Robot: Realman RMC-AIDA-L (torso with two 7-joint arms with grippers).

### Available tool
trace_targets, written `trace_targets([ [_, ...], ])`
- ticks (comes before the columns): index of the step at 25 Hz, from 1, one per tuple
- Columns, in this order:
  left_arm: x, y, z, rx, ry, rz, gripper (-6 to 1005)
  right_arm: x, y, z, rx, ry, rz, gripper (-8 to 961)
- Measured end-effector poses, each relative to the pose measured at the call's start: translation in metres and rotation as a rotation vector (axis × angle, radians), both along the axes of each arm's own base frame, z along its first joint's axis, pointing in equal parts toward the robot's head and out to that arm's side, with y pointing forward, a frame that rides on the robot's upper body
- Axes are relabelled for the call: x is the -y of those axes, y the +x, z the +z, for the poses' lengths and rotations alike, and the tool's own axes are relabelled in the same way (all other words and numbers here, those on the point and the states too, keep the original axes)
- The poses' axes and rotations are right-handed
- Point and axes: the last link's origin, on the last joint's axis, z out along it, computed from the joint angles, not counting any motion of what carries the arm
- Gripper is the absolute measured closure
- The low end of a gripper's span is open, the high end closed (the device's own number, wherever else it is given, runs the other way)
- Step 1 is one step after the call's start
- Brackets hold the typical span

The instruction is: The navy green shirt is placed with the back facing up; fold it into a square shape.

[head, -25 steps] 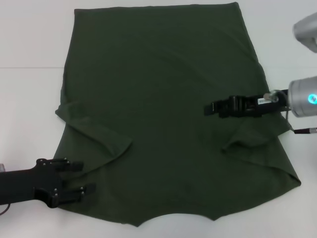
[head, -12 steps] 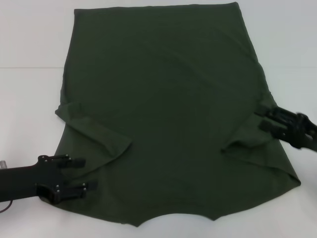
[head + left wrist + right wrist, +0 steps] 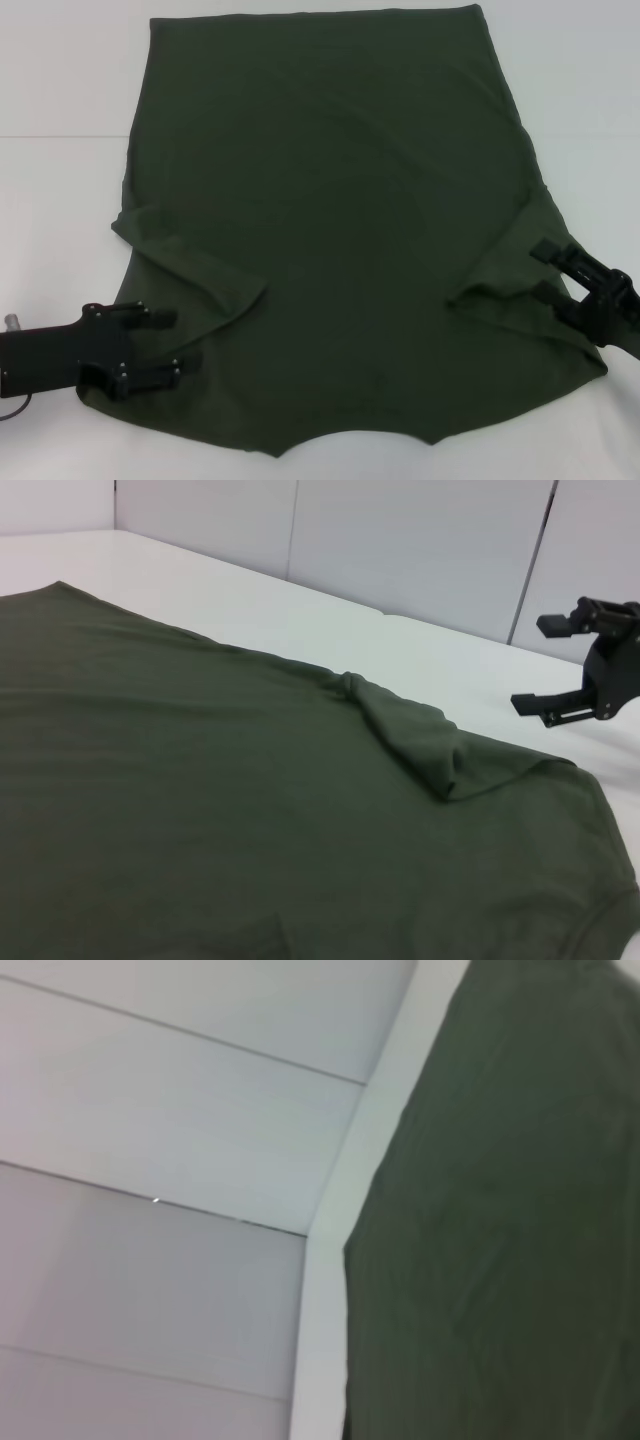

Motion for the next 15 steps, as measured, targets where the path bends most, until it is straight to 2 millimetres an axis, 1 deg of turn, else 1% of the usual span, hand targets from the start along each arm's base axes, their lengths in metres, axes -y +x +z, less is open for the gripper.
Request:
trace_targets([
  [2,-0.001,0.0,0.0,0.0,0.006,-0.001,299,0.001,0.005,-0.002,0.011,0.001,-0.028,45],
  [3,-0.002,0.001,0.0,0.002,0.012,0.0,299,0.001,0.005,-0.002,0.011,0.001,-0.028,45],
  [7,-0.004,0.001,0.0,0.011,0.034,0.002,299,0.007,0.016,-0.005,0.01,0.011,-0.102,44],
  [11,-0.005,0.001,-0.001,0.013,0.046,0.006,299,0.008,0.022,-0.006,0.016,0.019,-0.14,44],
  [15,-0.007,0.003,-0.001,0.016,0.053,0.002,299,0.003,0.021,-0.008,0.021,0.016,-0.15,45],
])
